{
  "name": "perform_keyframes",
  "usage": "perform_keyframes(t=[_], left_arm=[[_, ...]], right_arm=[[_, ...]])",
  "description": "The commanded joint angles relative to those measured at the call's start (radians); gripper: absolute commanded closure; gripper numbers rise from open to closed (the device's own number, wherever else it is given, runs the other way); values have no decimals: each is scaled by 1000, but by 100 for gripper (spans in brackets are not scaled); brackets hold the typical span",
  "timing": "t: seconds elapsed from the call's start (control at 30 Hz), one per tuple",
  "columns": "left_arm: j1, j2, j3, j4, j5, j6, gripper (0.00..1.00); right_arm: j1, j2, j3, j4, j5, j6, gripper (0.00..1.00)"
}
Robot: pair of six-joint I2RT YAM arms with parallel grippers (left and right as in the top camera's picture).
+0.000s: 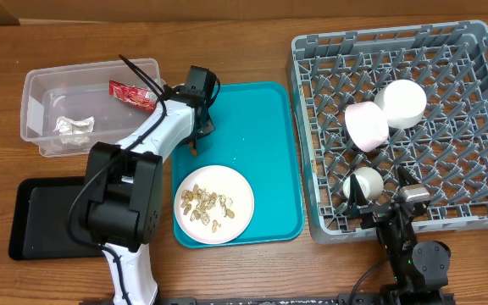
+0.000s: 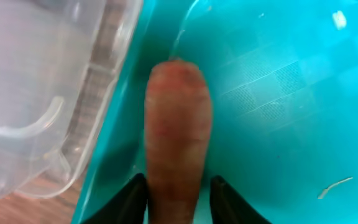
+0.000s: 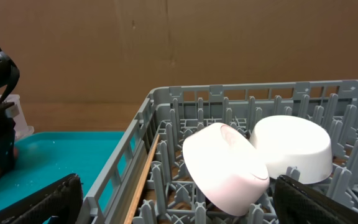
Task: Sort waste into correct bins and load items into the dishwasher
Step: 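Grasp the carrot on the tray with the left gripper and lift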
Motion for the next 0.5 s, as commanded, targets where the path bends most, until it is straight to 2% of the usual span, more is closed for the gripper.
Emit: perform_keyframes(t=[0.0,0.2,0.37,0.47], left_arm=[[3,-16,-15,24,50,101,68],[3,-16,-12,18,101,181,80],[5,-40,81,-90,161,185,76],[5,-72,192,-204,164,184,80]], right_arm=[[-3,-9,-10,3,-2,-4,0],[-3,-9,-10,3,-2,-4,0],[-3,-9,-10,3,-2,-4,0],[-3,-9,-10,3,-2,-4,0]])
